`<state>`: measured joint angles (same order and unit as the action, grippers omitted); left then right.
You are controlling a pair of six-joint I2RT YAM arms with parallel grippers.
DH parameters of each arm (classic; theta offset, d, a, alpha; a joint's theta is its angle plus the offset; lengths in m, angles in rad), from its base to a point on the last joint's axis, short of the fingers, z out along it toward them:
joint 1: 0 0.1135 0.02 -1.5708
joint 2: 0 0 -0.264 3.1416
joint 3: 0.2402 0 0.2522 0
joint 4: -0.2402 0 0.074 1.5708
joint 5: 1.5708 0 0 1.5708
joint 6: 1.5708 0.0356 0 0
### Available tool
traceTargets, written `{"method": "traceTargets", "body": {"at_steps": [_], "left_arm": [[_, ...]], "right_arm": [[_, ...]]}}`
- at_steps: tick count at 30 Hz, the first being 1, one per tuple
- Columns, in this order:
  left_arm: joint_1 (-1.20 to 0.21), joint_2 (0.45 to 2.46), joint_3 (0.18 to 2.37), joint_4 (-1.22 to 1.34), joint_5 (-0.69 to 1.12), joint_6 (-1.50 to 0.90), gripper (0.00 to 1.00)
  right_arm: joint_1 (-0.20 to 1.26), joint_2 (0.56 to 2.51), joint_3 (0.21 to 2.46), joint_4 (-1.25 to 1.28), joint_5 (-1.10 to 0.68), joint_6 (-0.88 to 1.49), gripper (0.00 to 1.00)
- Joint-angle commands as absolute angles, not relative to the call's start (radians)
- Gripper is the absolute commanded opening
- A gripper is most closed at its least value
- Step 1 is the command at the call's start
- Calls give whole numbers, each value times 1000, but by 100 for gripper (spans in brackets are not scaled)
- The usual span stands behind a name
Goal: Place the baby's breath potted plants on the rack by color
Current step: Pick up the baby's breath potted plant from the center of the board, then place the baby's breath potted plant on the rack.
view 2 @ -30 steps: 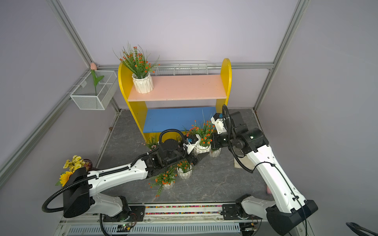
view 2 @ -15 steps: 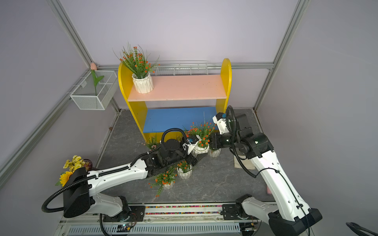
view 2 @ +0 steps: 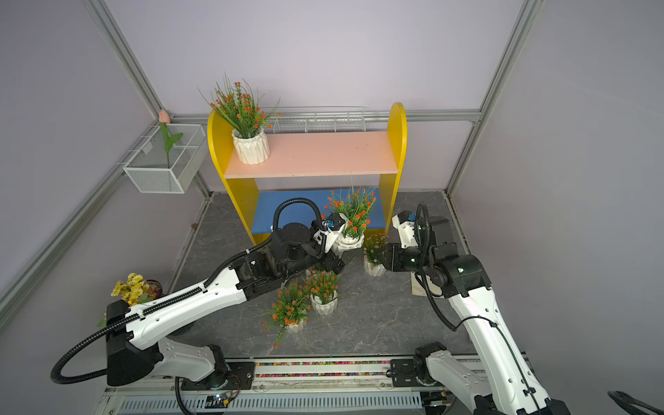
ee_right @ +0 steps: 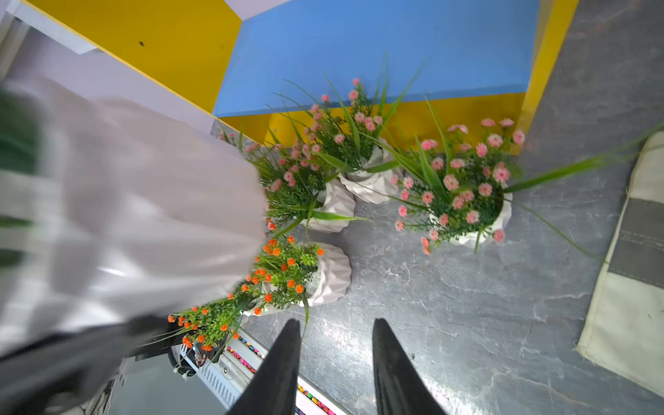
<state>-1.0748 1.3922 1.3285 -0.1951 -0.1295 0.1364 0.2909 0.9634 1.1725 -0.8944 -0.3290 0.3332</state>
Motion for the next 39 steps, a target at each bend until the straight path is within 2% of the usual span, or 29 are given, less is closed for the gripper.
{"method": "traceTargets", "body": {"at_steps": [1, 14, 39], "left_arm": [[-1045, 1352, 1431, -230, -173, 121, 23], [-902, 1457, 1738, -336, -214, 86, 24], [-732, 1901, 2468, -560, -428, 15, 25]], "right_arm": [[286, 913, 1105, -844, -304, 355, 39], [288, 757, 925, -825, -250, 388, 44], [289, 633, 886, -883, -256, 412, 45]]}}
